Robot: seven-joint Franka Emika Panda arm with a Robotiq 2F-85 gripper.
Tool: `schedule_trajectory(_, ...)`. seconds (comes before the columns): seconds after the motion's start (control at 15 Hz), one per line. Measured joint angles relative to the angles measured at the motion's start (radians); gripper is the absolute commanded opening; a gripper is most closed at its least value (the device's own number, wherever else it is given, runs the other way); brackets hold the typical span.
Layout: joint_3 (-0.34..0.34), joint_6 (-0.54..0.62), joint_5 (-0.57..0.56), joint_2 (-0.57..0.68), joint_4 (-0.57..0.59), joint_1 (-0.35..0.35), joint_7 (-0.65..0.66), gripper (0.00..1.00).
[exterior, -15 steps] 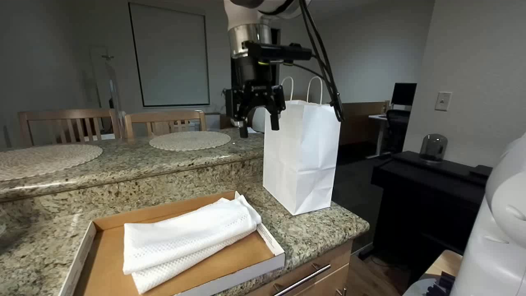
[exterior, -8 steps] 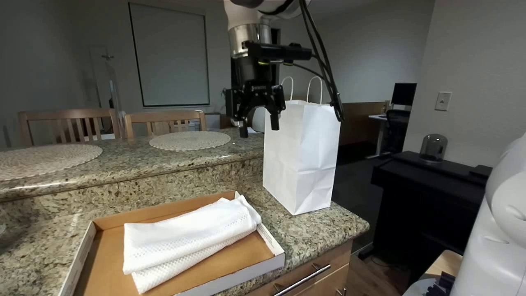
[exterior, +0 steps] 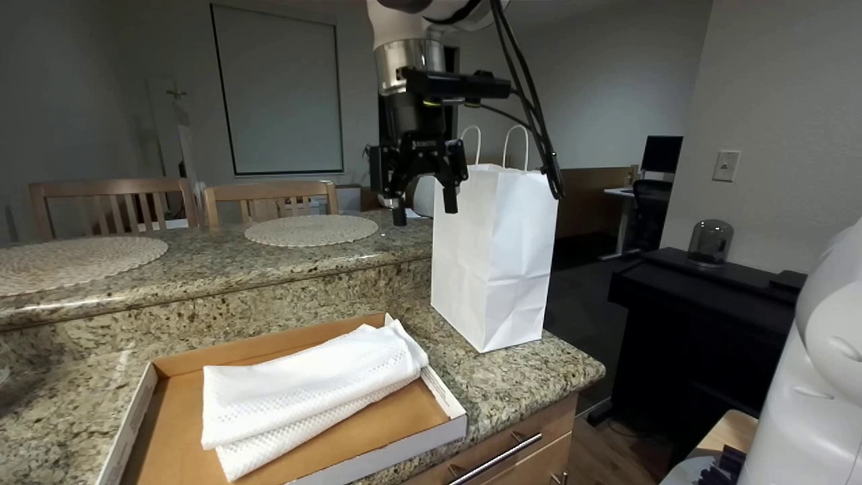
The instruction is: Put the towel inside the white paper bag
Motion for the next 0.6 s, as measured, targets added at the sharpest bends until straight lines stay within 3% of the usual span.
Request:
schedule_trajectory(0.33,0.012,0.005,0.002,0.000,0.013,0.035,0.021,1.00)
schedule_trajectory(0.6,0.111,0.018,0.037,0.025,0.052,0.099,0.258,1.00)
